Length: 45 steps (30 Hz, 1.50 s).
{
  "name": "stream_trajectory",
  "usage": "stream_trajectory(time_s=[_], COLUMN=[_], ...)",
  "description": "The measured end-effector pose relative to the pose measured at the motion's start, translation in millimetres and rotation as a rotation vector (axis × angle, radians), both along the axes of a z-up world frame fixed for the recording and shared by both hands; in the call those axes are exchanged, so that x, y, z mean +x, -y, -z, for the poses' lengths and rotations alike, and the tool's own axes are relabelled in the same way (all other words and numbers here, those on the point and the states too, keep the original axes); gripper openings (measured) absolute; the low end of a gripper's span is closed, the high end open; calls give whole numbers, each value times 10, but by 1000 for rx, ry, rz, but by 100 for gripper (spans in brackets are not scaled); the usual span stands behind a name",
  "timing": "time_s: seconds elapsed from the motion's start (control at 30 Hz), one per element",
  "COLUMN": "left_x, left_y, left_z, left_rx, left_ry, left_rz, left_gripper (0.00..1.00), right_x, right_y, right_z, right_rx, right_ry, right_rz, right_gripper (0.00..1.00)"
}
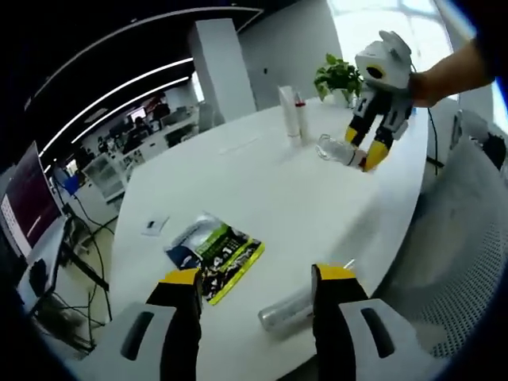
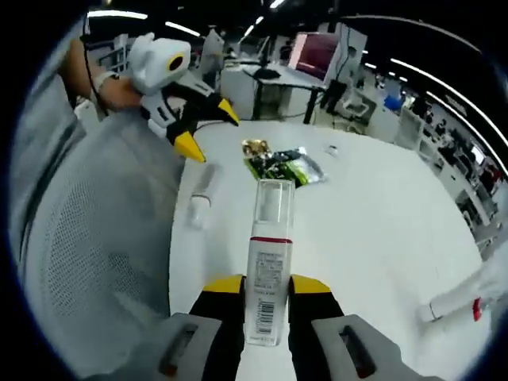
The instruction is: Arrange the skincare products in the storage area until every visible bottle or jar stands upright without overlapping.
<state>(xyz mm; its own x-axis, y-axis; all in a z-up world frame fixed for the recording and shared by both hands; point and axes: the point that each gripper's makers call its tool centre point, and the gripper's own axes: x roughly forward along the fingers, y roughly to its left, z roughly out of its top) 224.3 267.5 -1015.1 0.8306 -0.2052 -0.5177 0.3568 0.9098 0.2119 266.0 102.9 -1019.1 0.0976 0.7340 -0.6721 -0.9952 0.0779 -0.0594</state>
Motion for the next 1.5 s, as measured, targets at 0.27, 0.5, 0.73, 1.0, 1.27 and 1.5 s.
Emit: stream_trajectory(time_s=[0.27, 0.5, 0.73, 1.0, 1.27, 1.5], left_x=[195, 160, 145, 97, 75, 54], left_y=[293, 934, 1007, 1185, 1225, 1265], left_z=[-503, -586, -603, -588, -555, -523], left_rx=[-255, -445, -475, -444, -436, -430], left_ry=[115, 140, 149, 143, 124, 107], left_rz=[-76, 95, 135, 206, 232, 252], left_gripper=[53, 52, 49, 48, 46, 43], right_x=[-67, -132, -253, -193, -216, -250], right_y=[-306, -356, -376, -356, -405, -434], right_z=[-382, -434, -490, -537, -551, -582], right_rx=[231, 304, 325, 349, 360, 381], right_ry=[-153, -257, -310, -334, -358, -389], right_rz=[108, 162, 169, 199, 188, 185], right_gripper=[13, 13, 13, 13, 14, 14])
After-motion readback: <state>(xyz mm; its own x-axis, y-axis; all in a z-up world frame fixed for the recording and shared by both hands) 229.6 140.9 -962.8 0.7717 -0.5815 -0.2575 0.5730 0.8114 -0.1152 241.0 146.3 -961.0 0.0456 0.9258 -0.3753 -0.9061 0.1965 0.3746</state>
